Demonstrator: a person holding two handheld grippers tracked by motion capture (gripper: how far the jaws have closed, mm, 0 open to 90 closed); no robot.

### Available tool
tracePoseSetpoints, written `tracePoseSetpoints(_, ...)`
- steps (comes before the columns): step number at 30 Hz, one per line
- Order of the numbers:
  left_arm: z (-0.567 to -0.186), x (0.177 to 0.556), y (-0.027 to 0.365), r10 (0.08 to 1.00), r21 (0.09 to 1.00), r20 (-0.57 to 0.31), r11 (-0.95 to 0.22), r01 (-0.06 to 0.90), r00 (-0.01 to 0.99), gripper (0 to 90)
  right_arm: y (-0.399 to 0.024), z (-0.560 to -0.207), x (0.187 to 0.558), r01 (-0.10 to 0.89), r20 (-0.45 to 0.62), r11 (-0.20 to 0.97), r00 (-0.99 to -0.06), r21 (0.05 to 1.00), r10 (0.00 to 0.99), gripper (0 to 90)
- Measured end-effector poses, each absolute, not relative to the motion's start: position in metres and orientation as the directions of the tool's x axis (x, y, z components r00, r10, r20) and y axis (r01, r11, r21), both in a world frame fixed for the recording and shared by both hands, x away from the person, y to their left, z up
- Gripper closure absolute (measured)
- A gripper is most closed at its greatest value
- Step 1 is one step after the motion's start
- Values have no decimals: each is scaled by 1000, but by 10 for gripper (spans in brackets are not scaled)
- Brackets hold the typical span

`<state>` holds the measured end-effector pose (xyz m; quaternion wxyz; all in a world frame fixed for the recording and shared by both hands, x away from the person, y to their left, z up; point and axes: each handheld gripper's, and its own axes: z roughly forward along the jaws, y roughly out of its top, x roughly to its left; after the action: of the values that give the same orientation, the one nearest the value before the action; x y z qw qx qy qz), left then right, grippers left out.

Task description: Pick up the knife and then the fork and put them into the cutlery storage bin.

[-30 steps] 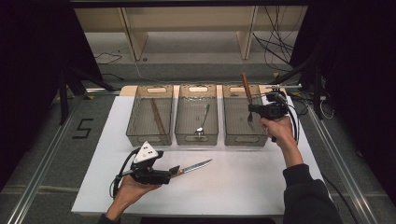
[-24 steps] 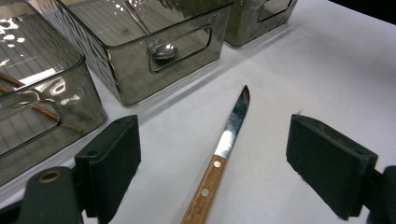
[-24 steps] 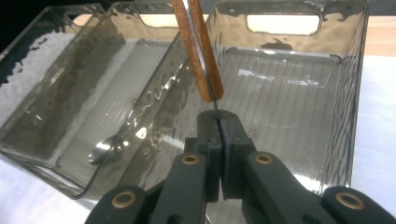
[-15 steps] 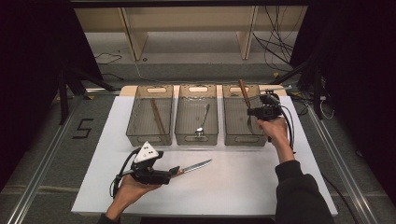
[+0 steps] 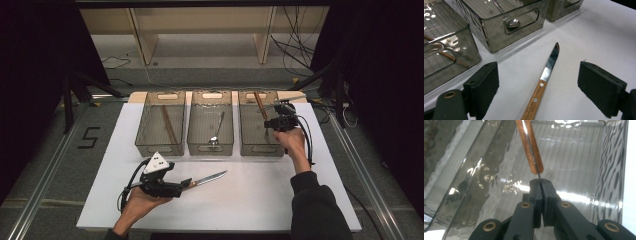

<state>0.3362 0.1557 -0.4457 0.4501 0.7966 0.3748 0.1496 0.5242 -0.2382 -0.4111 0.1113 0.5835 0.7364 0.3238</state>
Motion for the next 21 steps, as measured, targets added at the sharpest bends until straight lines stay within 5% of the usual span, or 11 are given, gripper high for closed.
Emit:
tracePoseSetpoints(4, -447, 337, 156, 734, 828, -99, -314, 465, 672, 172, -235, -413, 525, 793, 210, 115, -294, 598, 932, 839)
tracePoseSetpoints(7, -447, 337, 156, 734, 827, -100, -314, 466, 672, 172, -233, -414, 526, 801, 234, 122, -311, 586, 921, 681)
tracePoseSetpoints(21, -447, 338, 157, 740, 824, -103, -310, 474, 665, 170, -235, -392, 506, 717, 251, 148, -418, 681, 873, 449)
